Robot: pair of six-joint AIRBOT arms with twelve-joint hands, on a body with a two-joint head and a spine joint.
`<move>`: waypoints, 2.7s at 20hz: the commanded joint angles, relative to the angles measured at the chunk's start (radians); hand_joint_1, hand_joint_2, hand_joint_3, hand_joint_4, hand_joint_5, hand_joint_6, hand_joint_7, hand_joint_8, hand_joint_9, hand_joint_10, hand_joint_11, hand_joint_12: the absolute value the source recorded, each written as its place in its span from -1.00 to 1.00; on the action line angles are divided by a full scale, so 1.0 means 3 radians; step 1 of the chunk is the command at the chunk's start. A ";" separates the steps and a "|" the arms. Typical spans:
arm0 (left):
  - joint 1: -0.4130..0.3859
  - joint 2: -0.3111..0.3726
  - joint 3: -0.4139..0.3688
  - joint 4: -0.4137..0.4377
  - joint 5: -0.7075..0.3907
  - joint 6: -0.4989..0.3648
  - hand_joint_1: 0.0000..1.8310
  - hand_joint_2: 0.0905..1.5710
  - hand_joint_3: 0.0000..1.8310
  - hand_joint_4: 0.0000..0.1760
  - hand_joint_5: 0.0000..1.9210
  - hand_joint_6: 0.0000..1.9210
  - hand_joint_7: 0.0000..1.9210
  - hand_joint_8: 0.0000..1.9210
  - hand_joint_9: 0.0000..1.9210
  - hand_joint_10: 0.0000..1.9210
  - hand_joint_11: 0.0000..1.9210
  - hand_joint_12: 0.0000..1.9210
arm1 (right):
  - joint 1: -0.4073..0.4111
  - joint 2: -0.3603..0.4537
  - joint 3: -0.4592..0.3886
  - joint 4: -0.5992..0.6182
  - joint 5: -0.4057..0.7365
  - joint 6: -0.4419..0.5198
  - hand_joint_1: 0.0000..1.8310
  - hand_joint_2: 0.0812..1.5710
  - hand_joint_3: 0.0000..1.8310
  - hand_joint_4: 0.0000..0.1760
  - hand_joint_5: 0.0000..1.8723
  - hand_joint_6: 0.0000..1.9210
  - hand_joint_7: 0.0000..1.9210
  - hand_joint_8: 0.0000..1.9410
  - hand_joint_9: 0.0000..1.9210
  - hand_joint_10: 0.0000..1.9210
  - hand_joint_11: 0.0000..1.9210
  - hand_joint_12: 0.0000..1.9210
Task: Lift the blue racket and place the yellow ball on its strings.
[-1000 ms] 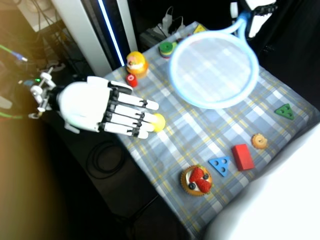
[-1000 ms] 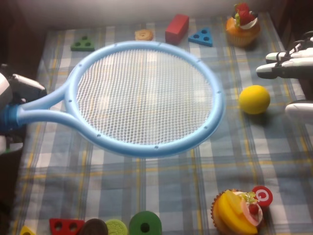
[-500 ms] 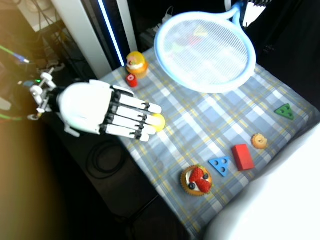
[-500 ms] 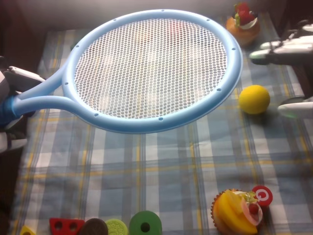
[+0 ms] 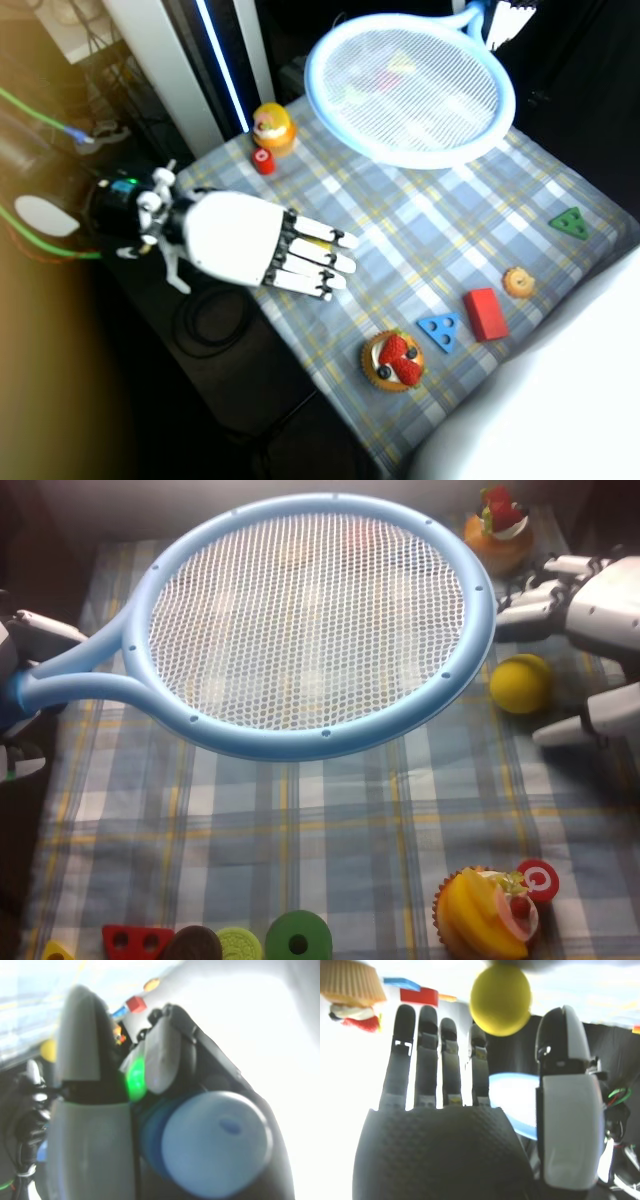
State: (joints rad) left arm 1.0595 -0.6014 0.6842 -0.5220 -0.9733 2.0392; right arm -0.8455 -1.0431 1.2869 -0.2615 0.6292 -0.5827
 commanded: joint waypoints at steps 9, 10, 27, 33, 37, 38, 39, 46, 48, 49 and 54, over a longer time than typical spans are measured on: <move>-0.0082 0.0013 -0.0004 0.0088 -0.0320 0.0155 0.79 0.58 -0.98 1.00 -0.19 1.00 0.27 1.00 0.58 1.00 0.64 1.00 | 0.0105 -0.0007 0.0032 0.0060 0.0232 -0.0099 0.47 0.39 -1.00 -1.00 0.00 -0.01 -0.01 0.03 0.01 0.22 -0.16 0.32; -0.0086 0.0008 0.0003 0.0088 -0.0295 0.0179 0.78 0.58 -0.98 1.00 -0.19 1.00 0.28 1.00 0.58 1.00 0.65 1.00 | 0.0107 0.0052 -0.0006 0.0117 0.0356 -0.0099 0.50 0.38 -0.99 -1.00 -0.01 0.00 -0.01 -0.01 0.00 0.26 -0.18 0.31; -0.0332 -0.0260 0.0164 0.0133 -0.0084 0.0350 0.71 0.61 -0.99 1.00 -0.22 1.00 0.25 1.00 0.55 1.00 0.63 1.00 | 0.0745 0.0131 -0.0296 -0.0817 0.1129 0.0286 0.37 0.31 -0.99 -1.00 0.33 -0.53 0.04 0.05 0.20 -0.52 0.02 -0.01; -0.0405 -0.0370 0.0215 0.0122 -0.0063 0.0350 0.70 0.61 -0.99 1.00 -0.22 1.00 0.35 1.00 0.63 1.00 0.66 1.00 | 0.0748 0.0153 -0.0323 -0.0868 0.1131 0.0321 0.37 0.35 -1.00 -1.00 0.29 -0.52 -0.02 0.22 0.07 -0.18 -0.09 0.27; -0.0414 -0.0399 0.0232 0.0090 -0.0041 0.0350 0.74 0.57 -1.00 1.00 -0.08 1.00 0.39 1.00 0.64 1.00 0.69 1.00 | 0.0747 0.0182 -0.0340 -0.0855 0.1133 0.0322 -0.01 0.31 -1.00 -1.00 -0.13 -0.72 -0.35 -0.76 -0.45 -0.60 -0.84 0.19; -0.0414 -0.0409 0.0239 0.0082 -0.0034 0.0350 0.80 0.58 -1.00 1.00 -0.08 1.00 0.38 1.00 0.65 1.00 0.64 1.00 | 0.0747 0.0186 -0.0340 -0.0846 0.1133 0.0322 -0.15 0.32 -1.00 -1.00 -0.25 -0.93 -0.40 -0.93 -0.47 -0.80 -0.88 0.11; -0.0414 -0.0414 0.0243 0.0072 -0.0025 0.0350 0.86 0.53 -1.00 1.00 -0.05 1.00 0.39 1.00 0.65 1.00 0.62 1.00 | 0.0747 0.0191 -0.0341 -0.0840 0.1133 0.0323 -0.21 0.32 -1.00 -1.00 -0.28 -0.99 -0.42 -0.98 -0.47 -0.91 -0.92 0.04; -0.0414 -0.0417 0.0244 0.0058 -0.0025 0.0349 0.92 0.52 -1.00 0.89 -0.08 1.00 0.33 1.00 0.61 1.00 0.63 1.00 | 0.0747 0.0195 -0.0342 -0.0835 0.1133 0.0325 -0.18 0.30 -1.00 -0.71 -0.32 -1.00 -0.43 -1.00 -0.49 -0.97 -0.95 0.01; -0.0414 -0.0424 0.0248 0.0048 -0.0024 0.0349 0.91 0.49 -1.00 0.87 -0.07 1.00 0.33 1.00 0.61 1.00 0.64 1.00 | 0.0747 0.0195 -0.0342 -0.0829 0.1132 0.0325 -0.18 0.30 -1.00 -0.65 -0.33 -1.00 -0.44 -1.00 -0.49 -0.98 -0.95 0.01; -0.0414 -0.0433 0.0253 0.0042 -0.0013 0.0349 0.93 0.47 -1.00 0.91 -0.06 1.00 0.35 1.00 0.62 1.00 0.65 1.00 | 0.0747 0.0195 -0.0342 -0.0826 0.1132 0.0325 -0.22 0.31 -1.00 -0.66 -0.35 -1.00 -0.45 -1.00 -0.50 -0.98 -0.96 0.01; -0.0415 -0.0457 0.0275 0.0040 0.0024 0.0350 0.87 0.49 -1.00 1.00 -0.03 1.00 0.37 1.00 0.60 1.00 0.61 1.00 | 0.0747 0.0205 -0.0342 -0.0774 0.1133 0.0325 -0.52 0.27 -1.00 -0.40 -0.64 -1.00 -0.53 -1.00 -0.51 -1.00 -0.92 0.04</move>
State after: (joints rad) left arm 0.9482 -0.7391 0.7605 -0.5312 -0.8486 2.1494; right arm -0.6392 -0.9821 1.1866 -0.5396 0.8646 -0.4885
